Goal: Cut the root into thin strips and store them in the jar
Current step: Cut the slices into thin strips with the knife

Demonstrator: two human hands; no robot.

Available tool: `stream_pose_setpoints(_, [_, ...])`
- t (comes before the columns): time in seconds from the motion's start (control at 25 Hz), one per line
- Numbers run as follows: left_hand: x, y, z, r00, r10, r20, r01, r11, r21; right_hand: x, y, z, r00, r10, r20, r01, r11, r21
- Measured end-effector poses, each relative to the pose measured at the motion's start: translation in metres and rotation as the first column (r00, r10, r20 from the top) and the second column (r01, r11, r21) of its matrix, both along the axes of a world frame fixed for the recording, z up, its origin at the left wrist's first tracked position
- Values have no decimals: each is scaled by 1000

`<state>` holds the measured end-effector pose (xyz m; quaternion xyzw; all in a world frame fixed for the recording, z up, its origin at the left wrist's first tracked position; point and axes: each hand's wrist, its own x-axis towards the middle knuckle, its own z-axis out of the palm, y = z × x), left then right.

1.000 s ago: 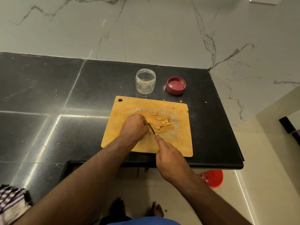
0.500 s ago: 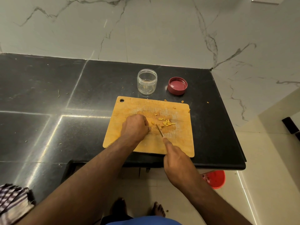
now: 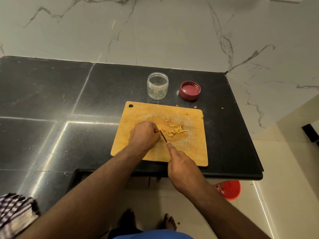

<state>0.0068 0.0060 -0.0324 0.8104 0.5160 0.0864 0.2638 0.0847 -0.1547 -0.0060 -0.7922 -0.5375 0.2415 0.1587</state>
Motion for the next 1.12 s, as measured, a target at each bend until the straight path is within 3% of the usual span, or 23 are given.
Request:
stream_pose_setpoints(0.2, [0, 0, -1, 1000, -5, -3, 5, 1000, 14, -1, 8, 1, 997, 59, 47, -54, 993, -104])
stream_pose_setpoints(0.72, [-1, -2, -3, 1000, -19, -24, 19, 1000, 16, 8, -16, 4, 998, -49, -34, 52, 996, 68])
stream_pose_setpoints(1.12, [-1, -3, -4, 1000, 0, -24, 1, 1000, 23, 0, 1, 1, 1000, 29, 2, -29, 999, -28])
